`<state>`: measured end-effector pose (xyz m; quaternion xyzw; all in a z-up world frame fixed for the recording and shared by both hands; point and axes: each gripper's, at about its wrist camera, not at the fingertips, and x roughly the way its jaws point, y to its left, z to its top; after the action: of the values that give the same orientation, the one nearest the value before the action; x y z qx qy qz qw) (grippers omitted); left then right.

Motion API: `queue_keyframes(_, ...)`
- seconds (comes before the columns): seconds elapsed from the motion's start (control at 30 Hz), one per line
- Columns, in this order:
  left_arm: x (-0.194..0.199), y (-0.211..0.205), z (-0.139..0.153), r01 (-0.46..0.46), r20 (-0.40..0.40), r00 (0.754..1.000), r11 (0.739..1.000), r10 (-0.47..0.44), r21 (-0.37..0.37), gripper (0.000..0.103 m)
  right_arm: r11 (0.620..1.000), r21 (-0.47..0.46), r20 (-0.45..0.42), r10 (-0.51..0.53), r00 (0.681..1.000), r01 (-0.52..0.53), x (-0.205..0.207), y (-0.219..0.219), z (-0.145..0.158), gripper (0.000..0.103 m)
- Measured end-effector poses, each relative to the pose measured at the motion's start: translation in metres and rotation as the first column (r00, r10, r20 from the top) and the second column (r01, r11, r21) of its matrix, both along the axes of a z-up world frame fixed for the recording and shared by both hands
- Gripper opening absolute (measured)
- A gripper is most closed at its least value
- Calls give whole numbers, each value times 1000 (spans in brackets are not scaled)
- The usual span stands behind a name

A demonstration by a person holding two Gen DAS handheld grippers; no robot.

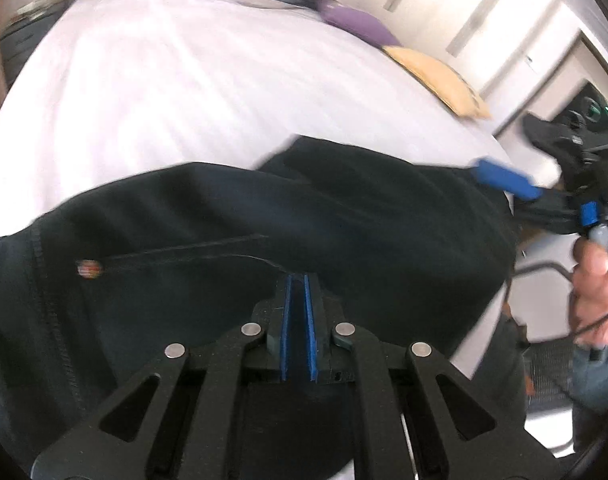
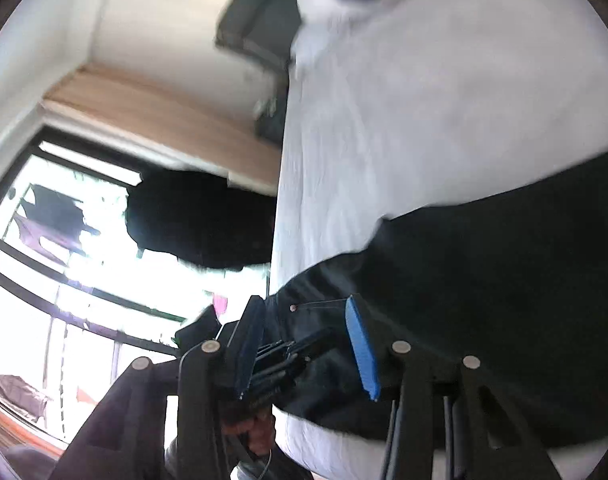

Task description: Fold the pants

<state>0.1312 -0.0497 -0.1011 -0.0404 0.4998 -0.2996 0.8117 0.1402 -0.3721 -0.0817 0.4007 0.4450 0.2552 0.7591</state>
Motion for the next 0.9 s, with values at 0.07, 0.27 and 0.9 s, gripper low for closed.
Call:
queue_keyframes(0.07,8,15,-10,-52,-26,998,999,52,1,6,997,31,-64,77,995,-75,34,33,-28,47)
queue_keyframes(0.27,12,55,-34,-129,-84,989,987,121,-98,6,991,-101,-202,69,977,-91,91,54,-103,16)
queue_keyframes(0.9,-6,51,-44,-149,-82,987,982,140,-116,6,955,74,-148,-275,950,288,-23,-88,-113,13)
